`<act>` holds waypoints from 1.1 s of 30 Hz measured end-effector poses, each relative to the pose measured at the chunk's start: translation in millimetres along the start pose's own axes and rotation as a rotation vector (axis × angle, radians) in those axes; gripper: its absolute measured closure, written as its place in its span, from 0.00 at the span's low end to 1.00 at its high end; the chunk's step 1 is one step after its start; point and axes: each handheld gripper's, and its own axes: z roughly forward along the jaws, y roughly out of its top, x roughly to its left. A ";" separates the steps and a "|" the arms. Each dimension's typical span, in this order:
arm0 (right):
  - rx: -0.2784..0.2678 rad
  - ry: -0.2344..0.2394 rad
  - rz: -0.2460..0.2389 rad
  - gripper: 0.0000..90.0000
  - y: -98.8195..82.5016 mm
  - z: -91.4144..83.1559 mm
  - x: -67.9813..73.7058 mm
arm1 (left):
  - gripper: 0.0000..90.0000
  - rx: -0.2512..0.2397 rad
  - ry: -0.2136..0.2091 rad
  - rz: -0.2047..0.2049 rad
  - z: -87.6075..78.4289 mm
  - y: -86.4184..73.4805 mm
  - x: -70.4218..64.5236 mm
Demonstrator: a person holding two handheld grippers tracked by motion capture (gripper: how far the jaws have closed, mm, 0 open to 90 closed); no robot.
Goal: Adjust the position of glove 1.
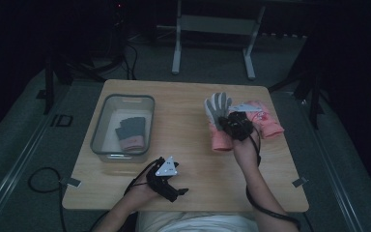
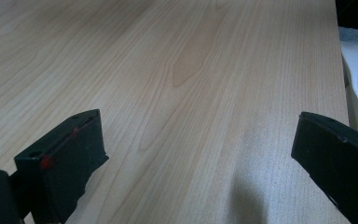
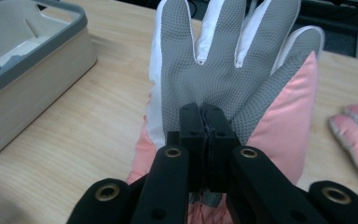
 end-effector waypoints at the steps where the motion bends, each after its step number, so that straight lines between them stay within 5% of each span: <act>1: 0.007 0.006 0.021 0.98 -3.5 0.8 4.2 | 0.02 0.000 0.000 0.000 0.0 0.0 0.0; 11: 0.076 -0.043 0.062 0.98 -36.2 24.0 29.4 | 0.02 -0.003 0.002 0.010 -0.1 -1.3 -1.9; 33: 0.171 -0.039 0.109 0.96 -56.3 92.1 36.6 | 0.02 -0.001 0.013 0.025 0.0 -1.9 -4.3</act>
